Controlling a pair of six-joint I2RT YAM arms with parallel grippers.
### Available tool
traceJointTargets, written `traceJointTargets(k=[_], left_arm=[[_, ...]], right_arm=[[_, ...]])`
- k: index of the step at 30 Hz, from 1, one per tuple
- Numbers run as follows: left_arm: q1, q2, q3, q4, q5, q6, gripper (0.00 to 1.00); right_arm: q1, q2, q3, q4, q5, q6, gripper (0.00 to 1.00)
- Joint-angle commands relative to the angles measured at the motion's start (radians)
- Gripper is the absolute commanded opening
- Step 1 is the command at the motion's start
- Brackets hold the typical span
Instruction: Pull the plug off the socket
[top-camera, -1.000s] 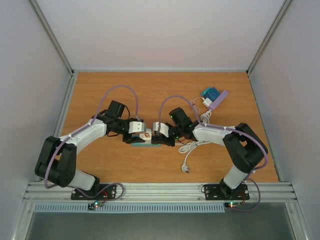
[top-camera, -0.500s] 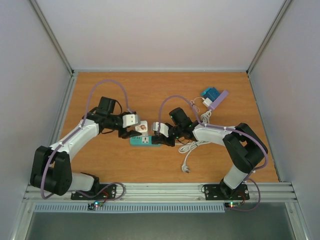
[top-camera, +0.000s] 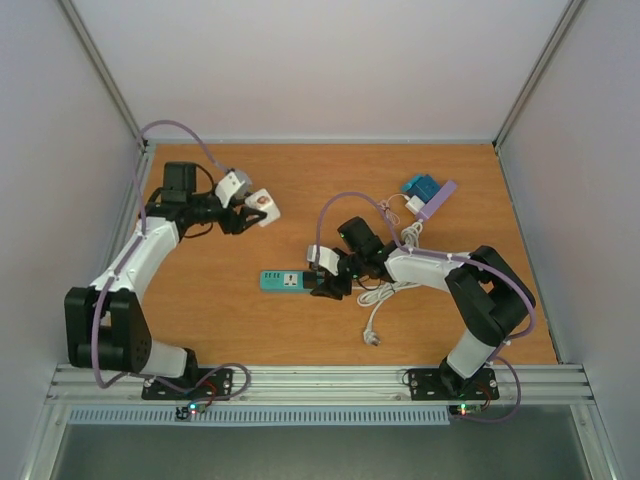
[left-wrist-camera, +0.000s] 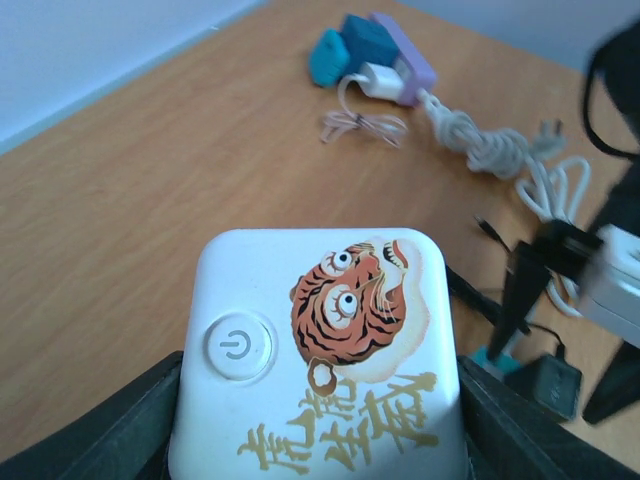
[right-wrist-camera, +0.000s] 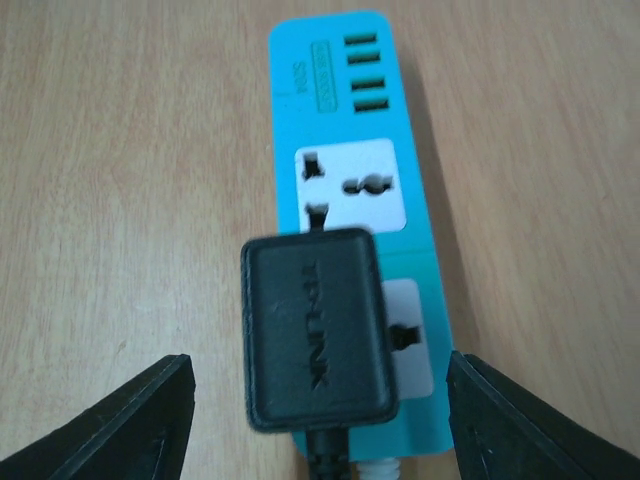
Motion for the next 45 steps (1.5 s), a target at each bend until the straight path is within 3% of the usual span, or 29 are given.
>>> traceJointTargets(k=[1,9,15,21,32,45], left_arm=[[0.053,0.067,0.085,0.139,0.031,-0.265,0.30],[0.209,0.259,0.243,0.169,0.026,-0.544,0.33],[0.293,0.404,0.352,0.169,0.019,-0.665,0.35],[0.363,0.540,0.424,0.164,0.006,-0.679,0.36],[0.419,0.709,0.563,0.083,-0.131,-0.576,0.37],[0.435,0.843,0.652,0.068,-0.128,-0.559,0.41]], right_arm=[[0.006,0.007,0.059,0.006,-0.005,0.035,0.73],[0.006,0.006,0.146,0.000,0.012,0.093,0.98],[0.006,-0.005,0.180,-0.031,0.033,0.084,0.99],[0.005,-0.029,0.189,-0.049,0.045,0.102,0.99],[0.001,-0.043,0.175,-0.064,0.079,0.137,0.99],[-0.003,-0.034,0.172,-0.059,0.117,0.162,0.99]])
